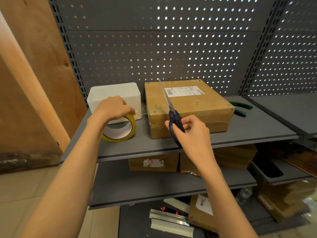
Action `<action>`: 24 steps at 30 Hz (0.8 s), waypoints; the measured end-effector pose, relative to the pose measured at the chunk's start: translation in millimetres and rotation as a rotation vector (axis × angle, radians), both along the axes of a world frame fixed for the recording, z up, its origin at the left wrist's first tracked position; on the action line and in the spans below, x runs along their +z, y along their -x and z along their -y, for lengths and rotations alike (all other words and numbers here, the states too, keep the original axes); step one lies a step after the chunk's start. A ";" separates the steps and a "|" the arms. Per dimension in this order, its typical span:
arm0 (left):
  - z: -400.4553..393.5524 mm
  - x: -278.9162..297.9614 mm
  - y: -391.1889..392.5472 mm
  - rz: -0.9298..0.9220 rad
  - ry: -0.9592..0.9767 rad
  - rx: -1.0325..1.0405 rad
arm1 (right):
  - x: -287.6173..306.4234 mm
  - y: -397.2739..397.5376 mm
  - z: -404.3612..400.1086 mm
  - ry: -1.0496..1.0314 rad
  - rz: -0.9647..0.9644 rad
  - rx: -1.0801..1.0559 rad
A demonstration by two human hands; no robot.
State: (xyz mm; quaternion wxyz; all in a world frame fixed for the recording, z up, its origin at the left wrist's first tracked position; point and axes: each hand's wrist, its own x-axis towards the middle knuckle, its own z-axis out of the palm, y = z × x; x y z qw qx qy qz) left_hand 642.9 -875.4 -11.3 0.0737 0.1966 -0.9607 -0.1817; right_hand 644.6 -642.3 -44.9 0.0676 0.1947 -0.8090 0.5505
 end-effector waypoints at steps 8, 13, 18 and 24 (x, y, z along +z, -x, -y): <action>4.3 -0.7 -8.1 -0.048 -0.087 0.016 | 8.4 44.2 -44.6 0.095 -0.089 -0.239; 4.5 -1.3 -10.8 -0.065 -0.091 0.008 | -1.2 81.0 -80.8 -0.043 -0.124 -0.523; 3.6 -1.2 -11.1 -0.072 -0.078 0.013 | -19.6 111.4 -109.4 -0.270 -0.035 -0.651; 1.9 -1.8 -10.8 -0.086 -0.078 0.030 | -31.0 123.3 -119.8 -0.473 0.056 -0.634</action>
